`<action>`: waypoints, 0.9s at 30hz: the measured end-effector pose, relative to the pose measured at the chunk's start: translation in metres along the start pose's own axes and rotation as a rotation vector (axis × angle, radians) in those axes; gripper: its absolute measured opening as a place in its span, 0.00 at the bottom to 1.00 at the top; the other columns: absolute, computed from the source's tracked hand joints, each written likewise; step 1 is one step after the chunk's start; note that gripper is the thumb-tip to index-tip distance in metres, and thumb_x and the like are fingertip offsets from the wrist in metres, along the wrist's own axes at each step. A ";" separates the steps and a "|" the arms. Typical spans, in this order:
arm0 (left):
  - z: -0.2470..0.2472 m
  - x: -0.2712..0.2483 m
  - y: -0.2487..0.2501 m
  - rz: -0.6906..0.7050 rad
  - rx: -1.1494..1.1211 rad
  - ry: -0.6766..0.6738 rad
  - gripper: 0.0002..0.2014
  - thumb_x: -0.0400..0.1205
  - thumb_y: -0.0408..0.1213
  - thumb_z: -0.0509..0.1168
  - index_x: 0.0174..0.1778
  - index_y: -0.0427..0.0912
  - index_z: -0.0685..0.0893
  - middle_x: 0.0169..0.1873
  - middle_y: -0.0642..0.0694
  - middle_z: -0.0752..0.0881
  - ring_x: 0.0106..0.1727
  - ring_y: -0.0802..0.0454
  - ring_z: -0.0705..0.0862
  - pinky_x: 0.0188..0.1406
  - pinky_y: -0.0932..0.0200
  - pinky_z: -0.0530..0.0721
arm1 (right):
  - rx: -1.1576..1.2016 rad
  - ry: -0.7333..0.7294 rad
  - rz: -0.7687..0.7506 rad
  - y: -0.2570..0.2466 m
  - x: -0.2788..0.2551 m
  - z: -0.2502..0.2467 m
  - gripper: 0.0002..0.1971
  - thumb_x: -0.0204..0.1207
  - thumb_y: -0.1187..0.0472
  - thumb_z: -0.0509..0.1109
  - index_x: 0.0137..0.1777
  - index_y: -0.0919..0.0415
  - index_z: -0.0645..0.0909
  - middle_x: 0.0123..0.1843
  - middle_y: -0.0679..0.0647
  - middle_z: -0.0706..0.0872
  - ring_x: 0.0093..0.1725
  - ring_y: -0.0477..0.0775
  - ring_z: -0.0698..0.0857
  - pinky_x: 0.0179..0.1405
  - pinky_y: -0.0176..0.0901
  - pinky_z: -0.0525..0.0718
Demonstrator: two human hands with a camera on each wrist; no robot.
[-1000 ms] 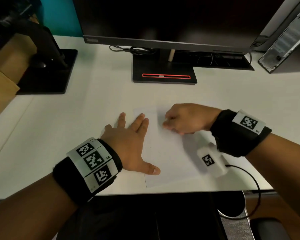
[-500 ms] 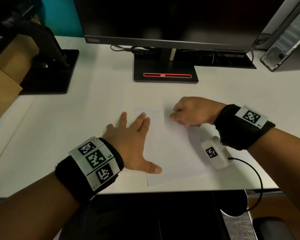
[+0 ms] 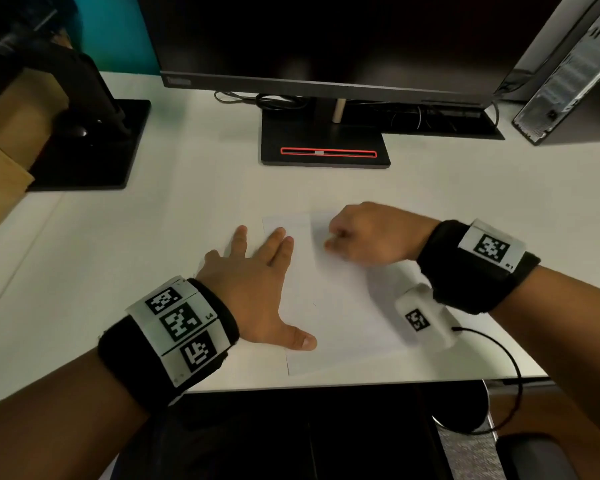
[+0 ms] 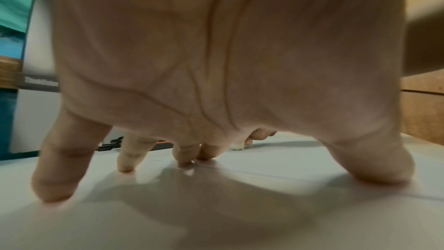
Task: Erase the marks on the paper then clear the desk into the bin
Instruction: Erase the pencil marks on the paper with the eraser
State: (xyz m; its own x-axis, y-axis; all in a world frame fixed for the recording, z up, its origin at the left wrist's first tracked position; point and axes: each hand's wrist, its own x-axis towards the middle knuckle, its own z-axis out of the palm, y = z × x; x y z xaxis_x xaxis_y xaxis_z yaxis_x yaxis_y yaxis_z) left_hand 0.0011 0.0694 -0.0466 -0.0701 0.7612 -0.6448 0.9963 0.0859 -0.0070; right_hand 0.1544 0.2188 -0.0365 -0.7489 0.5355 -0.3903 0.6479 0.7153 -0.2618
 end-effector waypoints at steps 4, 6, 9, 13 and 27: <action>0.000 -0.001 -0.001 0.003 -0.006 0.001 0.70 0.63 0.86 0.58 0.85 0.49 0.25 0.83 0.55 0.21 0.86 0.32 0.30 0.82 0.29 0.57 | 0.075 -0.060 0.036 0.009 0.004 -0.001 0.20 0.84 0.50 0.63 0.33 0.60 0.77 0.29 0.54 0.82 0.28 0.54 0.79 0.35 0.49 0.81; 0.000 -0.001 -0.001 0.006 -0.009 0.003 0.70 0.63 0.86 0.58 0.85 0.49 0.25 0.83 0.55 0.21 0.86 0.32 0.30 0.83 0.28 0.55 | 0.116 -0.032 0.119 0.026 0.007 -0.012 0.20 0.84 0.50 0.65 0.32 0.59 0.79 0.27 0.54 0.82 0.24 0.53 0.78 0.32 0.46 0.81; 0.000 -0.001 -0.001 0.005 -0.012 0.003 0.70 0.63 0.86 0.58 0.85 0.49 0.25 0.83 0.55 0.21 0.86 0.32 0.30 0.83 0.28 0.55 | 0.075 0.015 0.144 0.033 0.009 -0.018 0.21 0.84 0.49 0.64 0.32 0.59 0.77 0.30 0.55 0.84 0.29 0.55 0.80 0.32 0.46 0.79; 0.002 0.000 -0.001 0.005 -0.006 0.012 0.71 0.62 0.87 0.57 0.85 0.49 0.25 0.83 0.56 0.21 0.86 0.32 0.30 0.82 0.29 0.56 | 0.011 -0.062 0.038 0.016 0.009 -0.009 0.20 0.84 0.48 0.63 0.35 0.60 0.76 0.36 0.58 0.86 0.34 0.58 0.82 0.40 0.54 0.83; 0.000 -0.001 0.000 0.003 -0.007 -0.002 0.70 0.63 0.86 0.57 0.85 0.49 0.25 0.82 0.56 0.21 0.86 0.32 0.30 0.82 0.28 0.56 | 0.267 -0.089 0.163 0.024 0.019 -0.017 0.19 0.84 0.53 0.66 0.32 0.59 0.79 0.28 0.55 0.80 0.24 0.54 0.74 0.29 0.45 0.76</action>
State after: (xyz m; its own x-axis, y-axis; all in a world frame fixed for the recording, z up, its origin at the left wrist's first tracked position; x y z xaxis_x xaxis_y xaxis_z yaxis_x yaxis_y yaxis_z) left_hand 0.0007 0.0686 -0.0460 -0.0668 0.7603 -0.6462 0.9961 0.0882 0.0008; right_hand 0.1538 0.2536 -0.0355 -0.6252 0.5831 -0.5187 0.7804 0.4741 -0.4076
